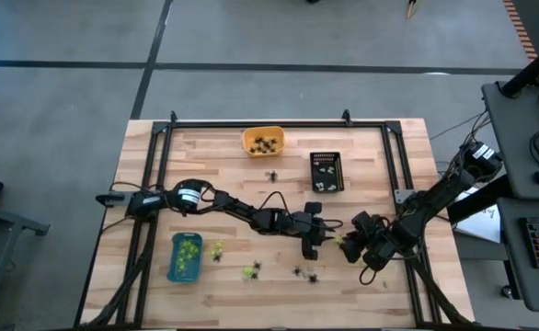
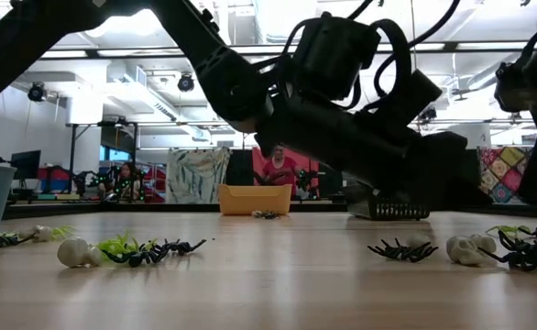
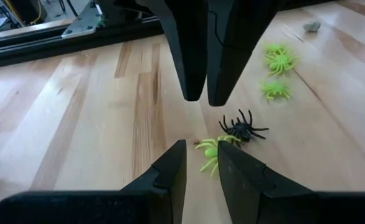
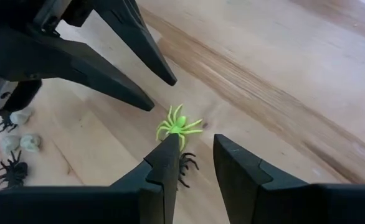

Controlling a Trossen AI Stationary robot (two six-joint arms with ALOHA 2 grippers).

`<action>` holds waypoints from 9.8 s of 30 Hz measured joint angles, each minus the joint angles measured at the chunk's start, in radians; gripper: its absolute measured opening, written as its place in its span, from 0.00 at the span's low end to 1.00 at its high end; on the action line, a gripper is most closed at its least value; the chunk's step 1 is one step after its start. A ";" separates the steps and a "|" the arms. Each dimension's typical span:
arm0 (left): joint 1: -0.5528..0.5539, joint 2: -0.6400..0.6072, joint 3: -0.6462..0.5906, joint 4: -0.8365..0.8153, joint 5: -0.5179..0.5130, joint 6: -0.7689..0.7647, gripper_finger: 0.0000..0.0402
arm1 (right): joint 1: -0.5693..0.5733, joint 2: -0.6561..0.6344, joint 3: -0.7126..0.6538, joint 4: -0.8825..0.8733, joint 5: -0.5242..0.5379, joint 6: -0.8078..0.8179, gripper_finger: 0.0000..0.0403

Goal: Sort Halloween decoration
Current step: Put the green spider toy into the blue bin

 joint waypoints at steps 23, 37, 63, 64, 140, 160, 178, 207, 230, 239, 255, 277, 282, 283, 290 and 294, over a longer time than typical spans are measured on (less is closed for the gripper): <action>0.002 0.012 0.000 -0.056 -0.029 0.001 0.19 | -0.001 0.000 -0.007 0.147 0.026 -0.511 0.36; 0.008 -0.273 -0.276 0.092 -0.040 0.050 0.19 | -0.009 0.022 -0.029 0.170 0.051 -0.723 0.44; 0.007 -0.562 -0.613 0.373 -0.039 0.016 0.19 | -0.048 0.212 -0.004 0.225 0.034 -0.650 0.21; 0.007 -0.562 -0.613 0.373 -0.039 0.015 0.19 | -0.048 0.212 -0.004 0.225 0.033 -0.650 0.19; 0.015 -0.055 -0.085 -0.025 0.026 0.009 0.15 | -0.114 -0.038 -0.009 0.082 -0.116 -0.079 0.02; 0.028 -0.055 -0.082 -0.024 0.067 0.011 0.00 | -0.121 -0.002 -0.028 0.108 -0.082 0.003 0.02; 0.045 -0.031 -0.054 -0.039 0.202 0.135 0.00 | -0.121 -0.002 -0.030 0.123 -0.071 0.014 0.02; 0.050 -0.111 0.027 -0.222 0.253 0.091 0.00 | -0.198 -0.316 -0.039 -0.207 0.042 0.075 0.03; 0.048 -0.749 -0.586 0.134 0.092 -0.040 0.00 | -0.764 -0.252 0.238 -0.694 -0.024 -0.314 0.02; 0.049 -0.959 -0.813 0.216 -0.052 -0.069 0.00 | -1.084 -0.146 0.241 -0.665 -0.152 -0.553 0.02; 0.055 -1.325 -1.004 0.161 -0.118 0.287 0.00 | -1.461 0.019 0.258 -0.508 -0.370 -0.941 0.05; 0.050 -1.454 -1.033 0.096 -0.115 0.153 0.00 | -1.580 0.224 0.274 -0.460 -0.423 -1.140 0.34; 0.050 -1.454 -1.033 0.079 -0.115 0.153 0.00 | -1.580 0.247 0.274 -0.458 -0.423 -1.153 0.34; 0.050 -1.454 -1.033 0.080 -0.115 0.155 0.00 | -1.580 0.250 0.274 -0.456 -0.423 -1.153 0.34; 0.050 -1.453 -1.033 0.081 -0.115 0.157 0.00 | -1.580 0.299 0.275 -0.409 -0.422 -1.165 0.34; 0.050 -1.453 -1.033 0.081 -0.115 0.157 0.00 | -1.580 0.320 0.277 -0.406 -0.423 -1.174 0.33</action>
